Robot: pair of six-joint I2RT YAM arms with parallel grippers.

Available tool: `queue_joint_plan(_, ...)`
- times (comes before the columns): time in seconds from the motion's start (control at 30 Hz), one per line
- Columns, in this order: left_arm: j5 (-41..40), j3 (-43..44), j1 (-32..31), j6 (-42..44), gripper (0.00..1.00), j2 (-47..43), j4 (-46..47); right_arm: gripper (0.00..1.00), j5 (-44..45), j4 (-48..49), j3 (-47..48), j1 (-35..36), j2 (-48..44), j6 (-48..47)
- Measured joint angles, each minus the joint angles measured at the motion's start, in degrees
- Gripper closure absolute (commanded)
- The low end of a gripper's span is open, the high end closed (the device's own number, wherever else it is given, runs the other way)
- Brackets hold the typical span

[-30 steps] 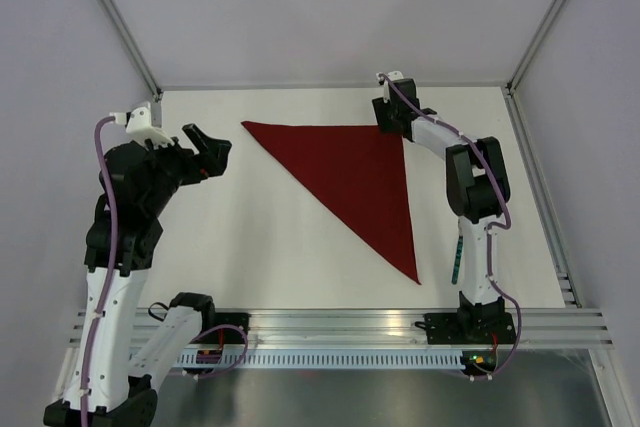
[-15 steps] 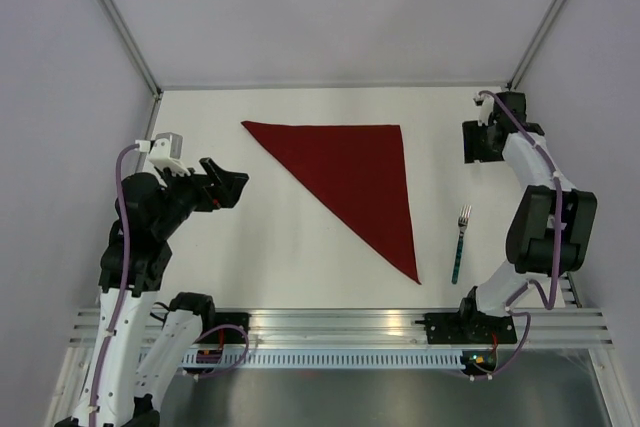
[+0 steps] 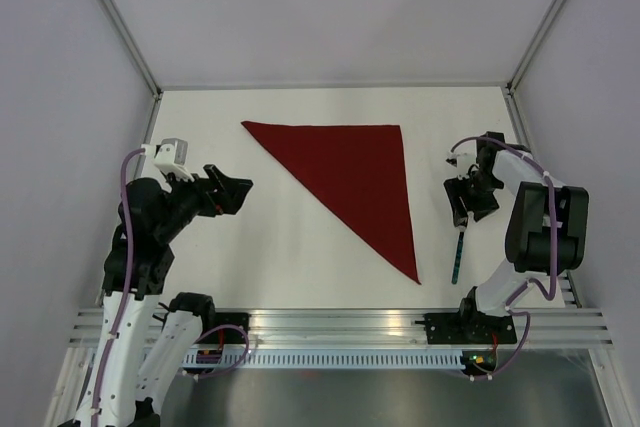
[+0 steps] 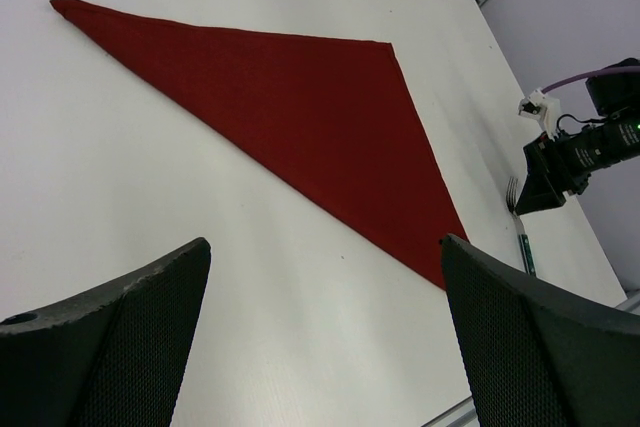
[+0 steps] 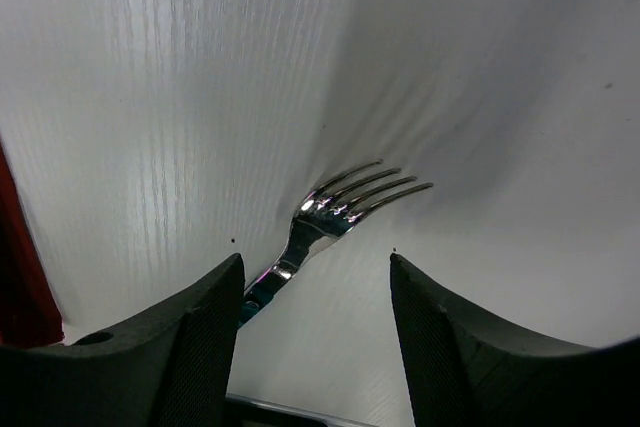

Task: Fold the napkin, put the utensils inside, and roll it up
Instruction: Grab a utensil with the right arm

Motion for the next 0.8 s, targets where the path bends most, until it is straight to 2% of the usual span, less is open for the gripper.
queue_joint_plan(0.53,-0.02,-0.59,0.0,0.66,0.0,-0.04,0.11,0.37,1.07,-2.56,-6.16,4.24,0.83,-4.42)
queue_joint_plan(0.73,-0.04,-0.81,0.0,0.66,0.0,-0.07,0.13,0.5,3.82,-2.29,-6.86,5.35,0.9,-4.79)
queue_joint_plan(0.8,-0.07,-0.98,0.0,0.66,0.0,-0.04,0.11,0.51,5.05,-2.19,-6.95,5.84,1.14,-4.76)
